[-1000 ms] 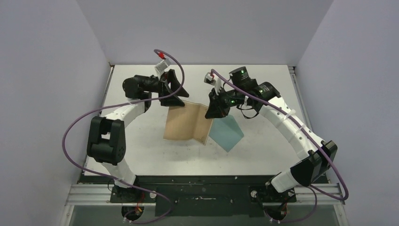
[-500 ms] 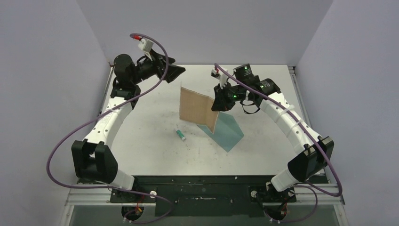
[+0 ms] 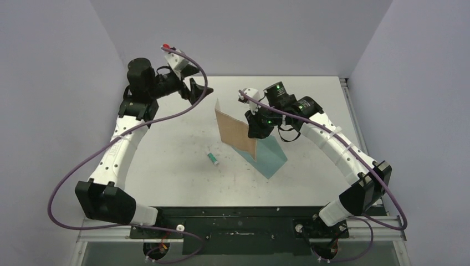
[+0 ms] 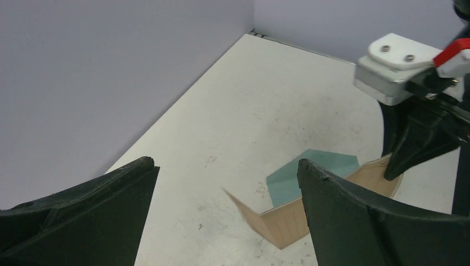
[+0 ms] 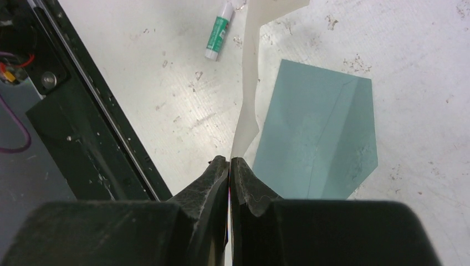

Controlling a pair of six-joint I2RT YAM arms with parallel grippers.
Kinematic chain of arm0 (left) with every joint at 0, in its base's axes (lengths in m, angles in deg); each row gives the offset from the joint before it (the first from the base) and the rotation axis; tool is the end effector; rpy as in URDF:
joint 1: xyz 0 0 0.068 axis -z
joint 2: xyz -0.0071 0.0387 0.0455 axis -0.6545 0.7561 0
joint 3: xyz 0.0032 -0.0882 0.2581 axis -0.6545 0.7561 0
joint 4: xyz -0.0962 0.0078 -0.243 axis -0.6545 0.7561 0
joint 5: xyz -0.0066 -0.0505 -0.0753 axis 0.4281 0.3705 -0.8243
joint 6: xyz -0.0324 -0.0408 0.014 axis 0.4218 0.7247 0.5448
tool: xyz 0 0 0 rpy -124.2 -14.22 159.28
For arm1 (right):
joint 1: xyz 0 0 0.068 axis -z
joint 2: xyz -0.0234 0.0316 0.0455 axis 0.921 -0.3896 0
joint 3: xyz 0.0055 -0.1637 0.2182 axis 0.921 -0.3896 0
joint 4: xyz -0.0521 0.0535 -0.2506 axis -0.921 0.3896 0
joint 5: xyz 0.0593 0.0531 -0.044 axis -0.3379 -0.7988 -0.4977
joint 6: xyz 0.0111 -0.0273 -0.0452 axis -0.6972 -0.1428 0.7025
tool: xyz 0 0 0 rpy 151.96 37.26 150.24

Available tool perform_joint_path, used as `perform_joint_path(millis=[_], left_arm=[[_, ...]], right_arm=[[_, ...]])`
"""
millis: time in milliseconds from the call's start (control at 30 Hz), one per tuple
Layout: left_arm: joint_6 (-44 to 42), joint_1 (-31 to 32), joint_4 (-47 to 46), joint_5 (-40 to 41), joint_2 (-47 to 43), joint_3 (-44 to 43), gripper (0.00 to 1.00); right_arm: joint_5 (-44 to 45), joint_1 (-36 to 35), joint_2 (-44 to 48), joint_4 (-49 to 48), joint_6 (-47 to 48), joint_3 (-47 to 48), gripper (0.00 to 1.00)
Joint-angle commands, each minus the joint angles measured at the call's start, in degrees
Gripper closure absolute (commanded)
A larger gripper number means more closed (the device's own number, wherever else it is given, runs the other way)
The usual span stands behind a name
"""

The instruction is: Place the letter into the envelope and seal it

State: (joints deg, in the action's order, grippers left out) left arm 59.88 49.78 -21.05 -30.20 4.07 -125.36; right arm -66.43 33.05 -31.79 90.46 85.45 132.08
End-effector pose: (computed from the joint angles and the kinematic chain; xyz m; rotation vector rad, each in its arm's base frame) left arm 0.3167 -0.0753 0.4378 0.7681 1.4712 -0.7337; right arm 0.2525 0.1922 0.3700 -1.1074 2.2027 0.8509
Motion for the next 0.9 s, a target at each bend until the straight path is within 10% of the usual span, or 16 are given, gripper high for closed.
perform_joint_path(millis=[0,467,733,867], left_arm=[[-17.0,4.9,7.2,-5.5,-4.3,3.6,0.00],[-38.3,10.7,37.2,-7.1,-0.9,4.3,0.16],[-34.8,11.5,34.9,-7.7,-1.0,4.4,0.14],[-32.0,11.9,31.0,-5.0,-1.1,6.5,0.39]], right_arm=[[6.2,-3.0,2.4,1.6,3.2,2.7,0.95],[8.3,-3.9,4.9,1.3,3.2,3.1,0.95],[9.7,-3.9,5.2,0.8,3.1,2.8,0.95],[10.0,-3.8,5.8,0.1,2.7,3.1,0.95]])
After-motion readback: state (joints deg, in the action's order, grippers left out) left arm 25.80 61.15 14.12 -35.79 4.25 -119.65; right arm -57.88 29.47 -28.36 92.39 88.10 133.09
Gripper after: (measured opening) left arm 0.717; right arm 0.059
